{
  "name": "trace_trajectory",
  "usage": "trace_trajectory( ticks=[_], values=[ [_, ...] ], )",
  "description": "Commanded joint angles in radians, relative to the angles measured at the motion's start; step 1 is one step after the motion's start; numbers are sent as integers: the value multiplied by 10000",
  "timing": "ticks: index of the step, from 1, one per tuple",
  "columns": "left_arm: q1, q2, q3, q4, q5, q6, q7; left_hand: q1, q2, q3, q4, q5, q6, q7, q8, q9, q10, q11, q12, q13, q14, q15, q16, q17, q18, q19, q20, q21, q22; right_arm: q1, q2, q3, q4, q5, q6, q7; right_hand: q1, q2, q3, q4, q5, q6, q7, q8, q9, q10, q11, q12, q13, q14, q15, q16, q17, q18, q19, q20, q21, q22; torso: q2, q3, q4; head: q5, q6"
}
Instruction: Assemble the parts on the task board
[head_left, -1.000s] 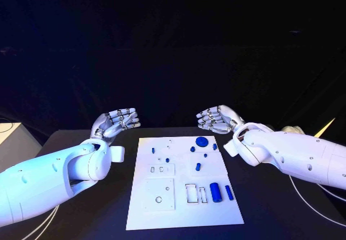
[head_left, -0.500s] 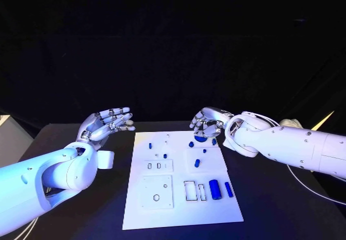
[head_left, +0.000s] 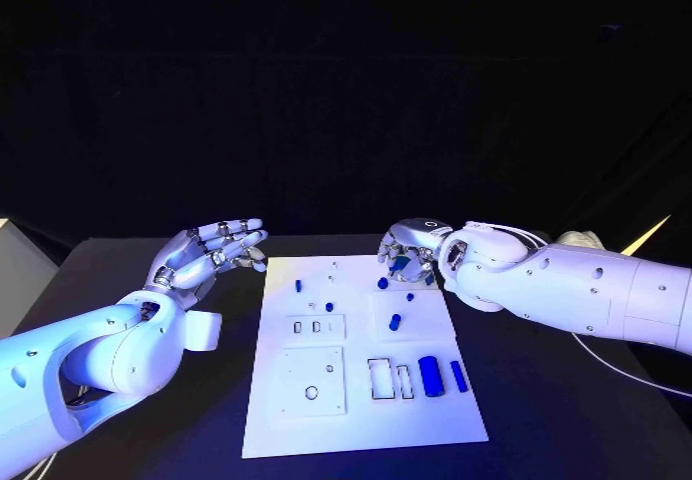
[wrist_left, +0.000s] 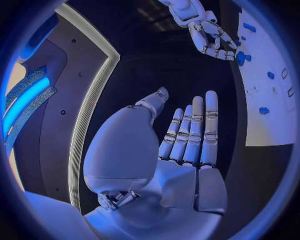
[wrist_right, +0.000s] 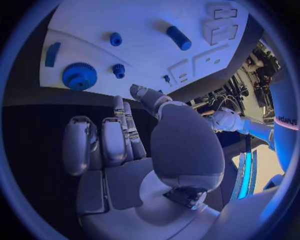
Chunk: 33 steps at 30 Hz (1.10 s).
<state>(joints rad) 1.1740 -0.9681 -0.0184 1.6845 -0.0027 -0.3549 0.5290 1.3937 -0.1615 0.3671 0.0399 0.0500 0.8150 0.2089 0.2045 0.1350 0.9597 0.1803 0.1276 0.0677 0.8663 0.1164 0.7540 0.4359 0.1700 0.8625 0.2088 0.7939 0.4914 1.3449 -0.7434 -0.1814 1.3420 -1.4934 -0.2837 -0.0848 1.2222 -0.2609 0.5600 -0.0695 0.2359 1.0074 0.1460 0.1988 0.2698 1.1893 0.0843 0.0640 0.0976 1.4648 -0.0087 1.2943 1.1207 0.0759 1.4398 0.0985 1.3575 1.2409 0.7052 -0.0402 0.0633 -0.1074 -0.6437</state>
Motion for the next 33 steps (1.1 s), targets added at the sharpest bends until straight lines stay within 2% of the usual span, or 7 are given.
trace_trajectory(
  ticks=[1, 9, 19, 20, 25, 33],
  values=[
    [31, -13, 18, 63, -201, 328, -75, -110, 5, -12, -69, 15, 1, 226, -46, -12, -26, -26, -64, 3, -77, 2, 104, 16, 108, -86, -4, 83, 51, -23, 46, -3, -40, -631, 212, -404, 41, -76, -183, 96, -59, -93, 11, -82, 75, -300, 36, -21, -25, 385, 112, 141, 74, -128, -8, 34, 29, 21, 80, -4, 41, -11, -4],
    [54, -35, 31, 89, -219, 330, -100, -168, 9, -19, -64, 15, -25, 240, -65, -20, -92, -10, -97, -7, -131, 15, 202, 30, 107, -167, 10, 207, 134, -116, 156, -13, -159, -703, 252, -487, 177, 30, -404, 167, -1, -63, 35, -92, 167, -573, 78, -19, -19, 382, 151, 361, 273, -101, -83, 80, -4, -37, 172, -15, 98, -73, -20],
    [92, -71, 43, 130, -222, 339, -109, -182, 13, -21, -67, 15, -39, 252, -74, -24, -129, 2, -115, -11, -158, 24, 241, 32, 107, -207, 17, 258, 168, -234, 262, -22, -377, -817, 279, -549, 226, 107, -432, 214, 47, 33, 55, -61, 220, -546, 88, 13, 12, 406, 162, 495, 403, -114, -55, 96, 60, 58, 276, -10, 130, -117, 31],
    [95, -72, 44, 134, -222, 341, -110, -182, 13, -21, -67, 15, -39, 252, -74, -24, -129, 2, -115, -11, -158, 24, 241, 32, 107, -207, 17, 258, 168, -247, 275, -23, -404, -821, 281, -552, 232, 114, -429, 217, 51, 39, 57, -59, 224, -542, 89, 15, 15, 406, 163, 501, 406, -113, -56, 97, 60, 57, 288, -13, 139, -136, 81],
    [106, -83, 48, 154, -222, 350, -111, -180, 20, -16, -70, 15, -40, 255, -75, -25, -142, 5, -121, -13, -169, 27, 253, 32, 107, -222, 20, 275, 179, -278, 303, -24, -437, -823, 261, -540, 253, 160, -406, 241, 65, 77, 68, -50, 244, -519, 94, 20, 27, 411, 169, 547, 444, -119, -43, 103, 89, 101, 350, -15, 154, -129, 114],
    [118, -88, 54, 152, -222, 324, -112, -176, 42, -3, -76, 15, -38, 258, -75, -25, -177, 13, -137, -16, -193, 33, 280, 30, 108, -256, 27, 314, 206, -301, 334, -24, -456, -723, 250, -467, 295, 250, -289, 298, 120, 145, 65, -42, 292, -387, 85, 47, 65, 412, 170, 635, 503, -140, -1, 111, 180, 240, 409, -24, 171, -142, 103]
  ],
)
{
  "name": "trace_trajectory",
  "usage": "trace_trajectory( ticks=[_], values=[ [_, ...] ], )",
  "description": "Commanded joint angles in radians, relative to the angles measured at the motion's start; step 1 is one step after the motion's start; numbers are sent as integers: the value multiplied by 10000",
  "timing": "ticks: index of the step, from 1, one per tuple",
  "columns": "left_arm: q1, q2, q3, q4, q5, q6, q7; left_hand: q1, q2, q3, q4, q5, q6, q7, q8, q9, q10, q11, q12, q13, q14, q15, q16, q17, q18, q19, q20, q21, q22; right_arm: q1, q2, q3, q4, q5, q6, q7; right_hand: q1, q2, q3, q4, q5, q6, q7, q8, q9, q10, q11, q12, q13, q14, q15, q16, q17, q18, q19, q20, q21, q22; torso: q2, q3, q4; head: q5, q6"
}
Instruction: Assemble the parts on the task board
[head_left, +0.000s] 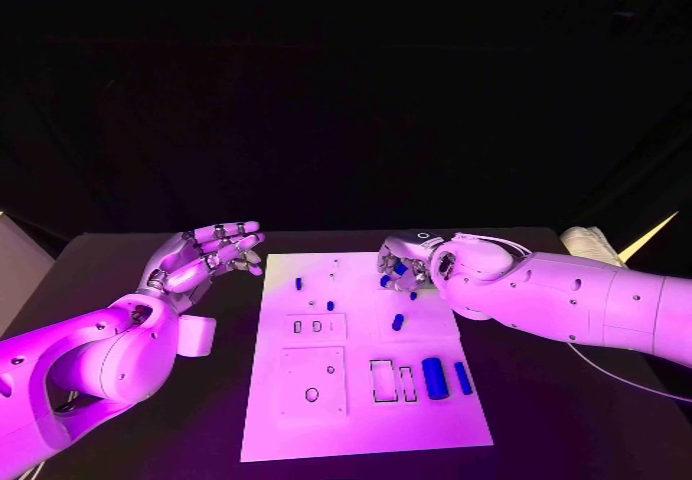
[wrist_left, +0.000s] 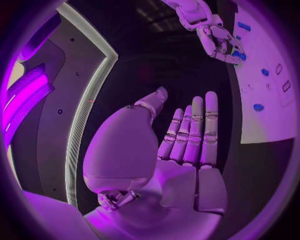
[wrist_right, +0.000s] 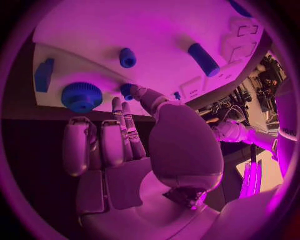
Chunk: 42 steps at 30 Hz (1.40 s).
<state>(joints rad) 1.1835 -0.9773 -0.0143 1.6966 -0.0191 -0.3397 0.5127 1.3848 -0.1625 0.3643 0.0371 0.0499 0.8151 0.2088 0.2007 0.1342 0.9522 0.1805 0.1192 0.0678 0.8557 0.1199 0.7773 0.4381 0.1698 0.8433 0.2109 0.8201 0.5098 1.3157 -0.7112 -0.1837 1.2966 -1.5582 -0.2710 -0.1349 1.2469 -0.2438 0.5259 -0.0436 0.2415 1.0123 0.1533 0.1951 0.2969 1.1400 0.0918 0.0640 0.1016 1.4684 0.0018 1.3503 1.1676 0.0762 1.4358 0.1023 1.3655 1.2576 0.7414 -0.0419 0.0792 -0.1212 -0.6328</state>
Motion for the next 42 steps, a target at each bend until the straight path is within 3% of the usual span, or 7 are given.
trace_trajectory(
  ticks=[1, 9, 12, 16, 21, 30, 42],
  values=[
    [24, 2, 14, 28, -58, 168, 50, -83, 59, 33, -55, 16, -54, 261, -46, -20, -126, 16, -64, -20, -97, 2, 64, 7, 110, -82, 10, 76, 36, -11, 5, -2, 19, -48, 105, 49, 56, 104, 95, 57, 71, 118, -13, 1, 37, 155, 5, 54, 35, 380, 60, 108, 65, -151, 54, 73, 130, 118, 52, -6, 11, -3, -7],
    [29, -4, 16, 2, -58, 160, 32, -76, 81, 51, -64, 15, -71, 259, -57, -25, -185, 23, -91, -24, -117, 8, 100, 4, 113, -121, 18, 127, 69, -21, -16, -2, 121, 54, -133, 106, 167, 302, 497, 152, 106, 441, -138, 169, 233, 744, -142, 151, 150, 395, -47, 305, 220, -217, 191, -2, 395, 525, 95, -6, 12, -15, 31],
    [30, -4, 16, -7, -57, 164, 22, -76, 81, 51, -64, 15, -71, 259, -57, -25, -185, 23, -91, -24, -117, 8, 100, 4, 113, -121, 18, 127, 69, -25, -27, -2, 136, 43, -349, 61, 344, 501, 774, 122, -288, 694, -257, 352, 426, 1193, -290, 227, 287, 401, -168, 402, 291, -259, 272, -111, 548, 763, 115, -9, 15, -10, 41],
    [31, -8, 17, -19, -57, 166, 7, -74, 110, 70, -65, 14, -66, 255, -55, -24, -218, 26, -106, -25, -126, 10, 125, 1, 115, -144, 23, 163, 91, -28, -37, -2, 118, -33, -662, -56, 623, 658, 894, -67, -454, 945, -351, 576, 661, 1589, -436, 357, 466, 399, -291, 449, 296, -285, 320, -224, 649, 925, 132, -11, 21, -34, 54],
    [32, -16, 17, -37, -57, 162, -5, -71, 118, 76, -67, 13, -63, 252, -53, -24, -231, 26, -112, -26, -128, 10, 135, 0, 116, -152, 24, 176, 99, -31, -57, -1, 191, -82, -1148, -117, 798, 711, 956, -217, -646, 960, -345, 628, 768, 1668, -459, 361, 553, 389, -316, 457, 272, -299, 336, -258, 690, 996, 153, -16, 23, -27, 94],
    [33, -2, 17, -89, -57, 182, -16, -63, 128, 89, -76, 13, -55, 244, -49, -22, -262, 27, -126, -28, -134, 11, 152, -2, 118, -168, 27, 203, 116, 29, -7, 66, 428, -85, -2245, -251, 840, 670, 1053, -332, -363, 827, -279, 576, 851, 1595, -398, 271, 627, 389, -279, 496, 298, -310, 343, -247, 726, 1061, 171, -32, 36, -42, 173],
    [33, 30, 17, -106, -57, 258, -54, -64, 124, 91, -83, 12, -56, 240, -49, -22, -304, 31, -145, -30, -143, 14, 169, -7, 118, -189, 31, 231, 134, 67, 836, 123, -82, -64, -2808, -363, 826, 651, 1104, -364, -274, 759, -246, 538, 882, 1527, -362, 205, 648, 387, -250, 511, 297, -313, 343, -226, 739, 1085, 218, -36, 75, 5, 238]
  ],
)
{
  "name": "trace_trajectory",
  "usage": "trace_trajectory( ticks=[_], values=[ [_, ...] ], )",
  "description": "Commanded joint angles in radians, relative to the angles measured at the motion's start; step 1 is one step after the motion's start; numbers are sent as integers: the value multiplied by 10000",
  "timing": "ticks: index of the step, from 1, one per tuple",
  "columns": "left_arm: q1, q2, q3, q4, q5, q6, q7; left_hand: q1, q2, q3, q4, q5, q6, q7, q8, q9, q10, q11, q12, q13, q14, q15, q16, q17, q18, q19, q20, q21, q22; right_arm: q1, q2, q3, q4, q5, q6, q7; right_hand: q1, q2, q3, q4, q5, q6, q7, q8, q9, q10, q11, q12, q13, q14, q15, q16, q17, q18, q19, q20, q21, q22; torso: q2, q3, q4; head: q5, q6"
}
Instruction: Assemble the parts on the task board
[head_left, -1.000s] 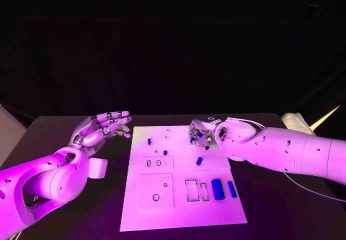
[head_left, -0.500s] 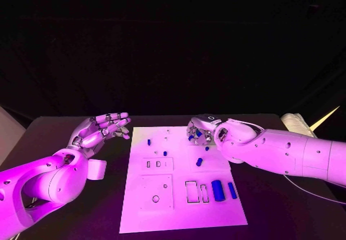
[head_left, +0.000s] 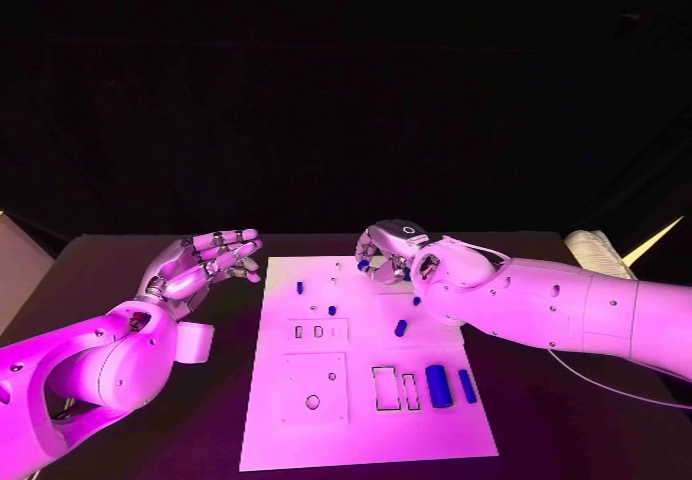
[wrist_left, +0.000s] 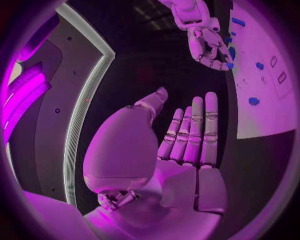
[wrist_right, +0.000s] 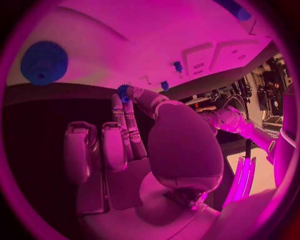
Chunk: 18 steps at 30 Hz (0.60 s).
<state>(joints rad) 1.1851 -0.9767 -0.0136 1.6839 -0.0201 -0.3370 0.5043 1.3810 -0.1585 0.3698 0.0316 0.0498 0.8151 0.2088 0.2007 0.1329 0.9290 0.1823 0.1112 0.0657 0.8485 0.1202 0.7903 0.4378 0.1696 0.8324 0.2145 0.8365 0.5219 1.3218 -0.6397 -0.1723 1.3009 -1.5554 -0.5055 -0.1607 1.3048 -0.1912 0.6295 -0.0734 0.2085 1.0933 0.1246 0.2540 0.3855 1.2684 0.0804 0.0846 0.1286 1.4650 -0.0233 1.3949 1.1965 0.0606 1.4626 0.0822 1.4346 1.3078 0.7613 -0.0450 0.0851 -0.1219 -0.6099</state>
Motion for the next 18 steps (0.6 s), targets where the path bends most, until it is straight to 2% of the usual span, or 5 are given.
trace_trajectory(
  ticks=[1, 7, 11, 18],
  values=[
    [17, 26, 10, 23, -47, 236, 28, -26, 85, 35, -28, 12, -57, 240, -50, -9, -71, 13, -65, -9, -72, 10, 40, -3, 120, -80, -6, 67, 13, 7, 198, 12, -196, -93, -477, -105, 241, 126, 80, -68, 65, -64, 50, -58, 2, 229, -239, -15, 381, 426, 8, 81, 36, -161, 80, -20, 56, 599, 21, -5, 14, 14, 20],
    [19, 52, 10, 35, -47, 254, 11, -25, 82, 38, -34, 12, -66, 236, -55, -12, -108, 17, -81, -11, -79, 14, 53, -7, 120, -99, -3, 89, 27, -15, 711, 17, -669, -46, -445, -70, 227, 123, 87, -68, 69, -84, 61, -69, 10, 210, -227, -33, 385, 431, 17, 99, 64, -168, 94, -12, 78, 634, 46, -10, 49, 32, 12],
    [26, 66, 10, 47, -47, 257, 4, -26, 79, 38, -40, 12, -86, 242, -65, -16, -139, 23, -94, -11, -87, 17, 67, -11, 121, -116, 1, 111, 40, -34, 926, 17, -906, 22, -391, -98, 219, 126, 92, -65, 73, -91, 65, -74, 14, 203, -222, -41, 387, 429, 21, 96, 53, -162, 81, -9, 62, 609, 83, -35, 109, 12, 23],
    [41, 79, 11, 51, -47, 279, -16, -26, 78, 38, -42, 12, -95, 243, -71, -18, -153, 25, -100, -11, -90, 19, 73, -13, 121, -125, 3, 121, 47, -48, 1167, 17, -1189, 77, -285, -88, 194, 120, 101, -62, 84, -122, 78, -90, 24, 173, -207, -67, 392, 427, 34, 96, 37, -161, 77, 3, 61, 610, 122, -75, 145, 24, -17]
  ],
)
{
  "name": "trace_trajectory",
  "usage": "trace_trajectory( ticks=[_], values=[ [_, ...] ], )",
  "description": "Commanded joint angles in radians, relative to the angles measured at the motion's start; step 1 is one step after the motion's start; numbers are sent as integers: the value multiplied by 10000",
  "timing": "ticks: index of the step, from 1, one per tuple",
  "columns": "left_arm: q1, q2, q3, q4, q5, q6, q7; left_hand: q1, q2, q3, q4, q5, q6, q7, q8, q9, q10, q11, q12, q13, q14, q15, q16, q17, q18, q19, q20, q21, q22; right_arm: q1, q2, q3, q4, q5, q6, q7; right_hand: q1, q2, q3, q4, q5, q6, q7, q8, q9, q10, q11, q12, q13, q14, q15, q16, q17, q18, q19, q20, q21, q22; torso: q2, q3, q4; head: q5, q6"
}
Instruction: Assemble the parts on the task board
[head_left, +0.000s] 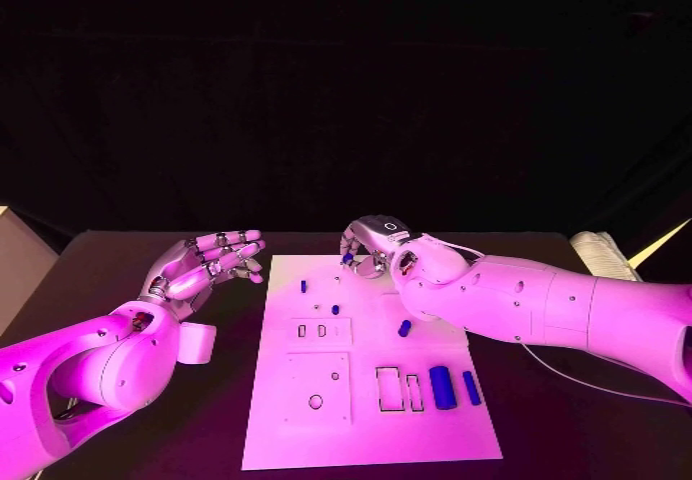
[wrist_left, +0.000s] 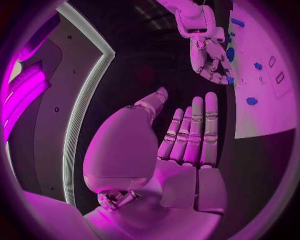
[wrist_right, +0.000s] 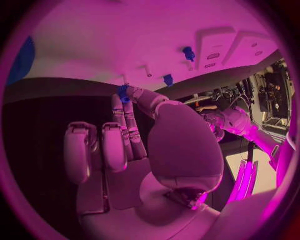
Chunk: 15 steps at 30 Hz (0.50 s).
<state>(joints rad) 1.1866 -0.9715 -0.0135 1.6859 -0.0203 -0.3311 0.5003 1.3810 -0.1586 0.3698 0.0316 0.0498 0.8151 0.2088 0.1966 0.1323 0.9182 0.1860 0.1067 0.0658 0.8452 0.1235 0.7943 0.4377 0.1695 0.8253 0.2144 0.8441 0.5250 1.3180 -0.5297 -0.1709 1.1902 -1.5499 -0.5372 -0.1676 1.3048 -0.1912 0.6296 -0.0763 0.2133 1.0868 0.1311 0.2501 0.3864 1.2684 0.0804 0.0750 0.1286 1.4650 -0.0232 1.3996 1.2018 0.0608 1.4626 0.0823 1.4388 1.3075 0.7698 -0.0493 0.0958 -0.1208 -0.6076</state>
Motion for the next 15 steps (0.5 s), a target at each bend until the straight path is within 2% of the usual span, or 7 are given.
trace_trajectory(
  ticks=[1, 15],
  values=[
    [28, 28, 9, 32, -46, 227, 18, -26, 78, 38, -42, 12, -96, 243, -29, -13, -45, -13, -55, -12, -57, -14, 32, -12, 122, -54, 4, 45, 15, -12, 87, 3, -98, 27, 56, -12, 194, 120, 99, -33, 35, -56, 13, -51, 15, 173, -207, 28, 392, 426, 33, 49, -16, -163, 77, 2, 20, 612, 42, -30, 34, 22, -42],
    [48, 33, 9, 38, -46, 274, -9, -29, 74, 33, -53, 12, -160, 256, -63, -27, -143, 8, -91, -13, -78, 1, 70, -26, 122, -104, 17, 107, 53, -28, 253, 2, -310, 49, 393, -5, 154, 107, 103, -26, 19, -102, 30, -77, 30, 134, -188, -6, 400, 428, 52, 66, -3, -158, 64, 20, 9, 598, 55, -20, 31, 38, -63]
  ],
)
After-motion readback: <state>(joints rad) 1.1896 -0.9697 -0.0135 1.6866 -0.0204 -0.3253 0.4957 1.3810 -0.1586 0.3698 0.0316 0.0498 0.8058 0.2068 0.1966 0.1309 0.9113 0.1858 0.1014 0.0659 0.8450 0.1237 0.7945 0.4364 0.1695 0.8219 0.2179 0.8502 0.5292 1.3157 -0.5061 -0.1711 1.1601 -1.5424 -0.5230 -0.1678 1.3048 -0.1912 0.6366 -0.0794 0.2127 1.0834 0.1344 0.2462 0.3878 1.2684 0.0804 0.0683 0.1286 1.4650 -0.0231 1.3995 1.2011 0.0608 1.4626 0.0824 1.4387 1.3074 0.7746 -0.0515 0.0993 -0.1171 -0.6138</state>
